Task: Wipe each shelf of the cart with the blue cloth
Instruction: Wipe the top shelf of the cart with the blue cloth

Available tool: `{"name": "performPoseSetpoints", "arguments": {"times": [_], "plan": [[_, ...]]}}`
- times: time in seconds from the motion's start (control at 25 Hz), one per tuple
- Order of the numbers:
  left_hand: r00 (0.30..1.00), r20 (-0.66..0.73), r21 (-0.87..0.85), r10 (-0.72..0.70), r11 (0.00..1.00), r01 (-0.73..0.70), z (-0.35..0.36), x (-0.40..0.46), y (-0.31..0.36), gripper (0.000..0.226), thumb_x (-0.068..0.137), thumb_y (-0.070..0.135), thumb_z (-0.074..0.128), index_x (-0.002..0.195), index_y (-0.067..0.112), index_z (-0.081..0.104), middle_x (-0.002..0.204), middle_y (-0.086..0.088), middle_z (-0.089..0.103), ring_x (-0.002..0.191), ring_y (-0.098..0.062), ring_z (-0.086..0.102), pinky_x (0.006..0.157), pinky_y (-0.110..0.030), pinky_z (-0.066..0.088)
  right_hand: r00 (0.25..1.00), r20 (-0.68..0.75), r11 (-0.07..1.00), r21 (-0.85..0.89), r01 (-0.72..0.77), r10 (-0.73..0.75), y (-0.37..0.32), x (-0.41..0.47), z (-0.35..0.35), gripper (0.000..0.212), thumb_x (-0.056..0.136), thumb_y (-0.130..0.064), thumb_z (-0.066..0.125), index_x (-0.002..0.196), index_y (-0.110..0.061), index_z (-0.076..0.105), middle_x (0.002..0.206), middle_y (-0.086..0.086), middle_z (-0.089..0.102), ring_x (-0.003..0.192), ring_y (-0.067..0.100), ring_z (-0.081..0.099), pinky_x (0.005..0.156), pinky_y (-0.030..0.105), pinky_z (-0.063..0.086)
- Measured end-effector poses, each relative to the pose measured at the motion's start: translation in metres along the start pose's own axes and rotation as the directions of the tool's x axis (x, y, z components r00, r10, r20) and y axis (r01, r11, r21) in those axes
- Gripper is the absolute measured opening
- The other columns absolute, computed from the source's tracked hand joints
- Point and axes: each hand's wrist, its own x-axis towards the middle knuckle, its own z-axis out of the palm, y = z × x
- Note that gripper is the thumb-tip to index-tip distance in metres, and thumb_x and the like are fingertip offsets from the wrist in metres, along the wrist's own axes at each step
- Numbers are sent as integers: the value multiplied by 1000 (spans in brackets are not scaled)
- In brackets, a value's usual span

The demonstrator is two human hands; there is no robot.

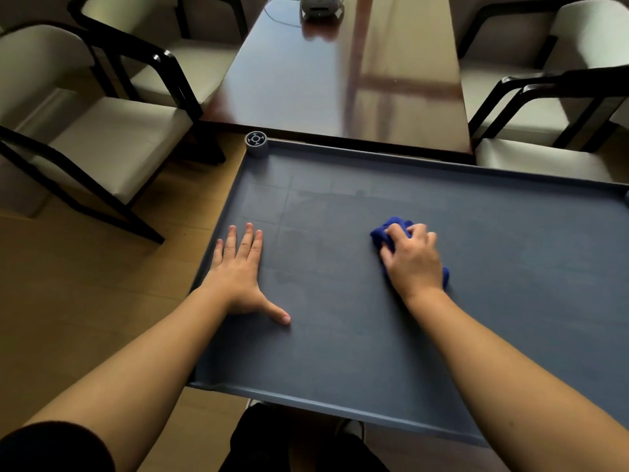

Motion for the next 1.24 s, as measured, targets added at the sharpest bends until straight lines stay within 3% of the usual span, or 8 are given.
{"name": "performPoseSetpoints", "arguments": {"times": [0.24, 0.36, 0.52, 0.72, 0.84, 0.96, 1.08, 1.24], "plan": [[999, 19, 13, -37, 999, 37, -5, -3, 6, 187, 17, 112, 54, 157, 22, -30, 165, -1, -40, 145, -27, -46, 122, -50, -24, 976, -107, 980, -41, -197, 191, 114, -30, -35, 26, 90, -28, 65, 108, -9, 65, 112, 29, 53, 99, 47, 51, 84, 51, 49], [999, 4, 11, -37, 999, 37, -9, -10, 10, 183, 23, 109, 58, 161, 21, -22, 170, -3, -29, 153, -30, -33, 126, -54, -14, 946, -115, 953, 31, -302, 303, 120, -37, -47, 27, 92, -29, 62, 113, -12, 62, 113, 28, 53, 101, 49, 51, 87, 51, 48], [998, -56, 84, 12, 996, -7, 4, -39, 6, 183, 21, 113, 49, 161, 18, -21, 173, -8, -19, 156, -34, -23, 129, -56, -2, 959, -126, 946, 242, -216, 252, 30, -42, -44, 32, 92, -32, 60, 120, -15, 61, 111, 27, 55, 99, 47, 54, 88, 46, 46], [999, 17, 101, 38, 994, -39, 28, -65, -3, 186, 18, 109, 56, 161, 18, -21, 170, -13, -25, 155, -39, -26, 129, -57, -2, 999, 16, 913, 406, 32, -42, -135, -90, -11, 32, 91, -37, 60, 119, -24, 61, 110, 17, 55, 99, 38, 52, 90, 42, 45], [996, -33, 72, 84, 994, -81, 34, -63, -10, 174, 32, 102, 63, 163, 19, -17, 171, -14, -23, 155, -39, -25, 129, -57, -3, 968, 154, 942, 305, 142, -196, -181, -128, 11, 28, 95, -40, 52, 118, -26, 58, 113, 13, 52, 101, 34, 48, 84, 45, 50], [994, -48, 47, 98, 994, -96, 39, -63, -15, 178, 26, 108, 55, 162, 21, -20, 169, -12, -28, 154, -37, -29, 128, -55, -7, 962, 173, 973, 129, 190, -211, -169, -136, 14, 29, 95, -38, 51, 120, -25, 58, 120, 12, 51, 102, 35, 48, 79, 44, 49], [992, -61, 31, 107, 994, -105, 41, -64, -17, 183, 20, 112, 51, 162, 20, -20, 170, -12, -28, 154, -36, -29, 128, -55, -9, 985, 125, 993, 48, 111, -117, -129, -140, 5, 29, 92, -36, 56, 118, -25, 61, 119, 13, 53, 101, 36, 49, 80, 43, 48], [991, -60, 13, 123, 992, -122, 41, -65, -21, 182, 19, 115, 48, 162, 24, -20, 170, -9, -28, 154, -36, -30, 126, -59, -14, 991, 65, 993, -17, -114, 114, -56, -159, -15, 28, 90, -30, 61, 117, -24, 65, 116, 17, 54, 100, 40, 52, 85, 45, 50]]}}
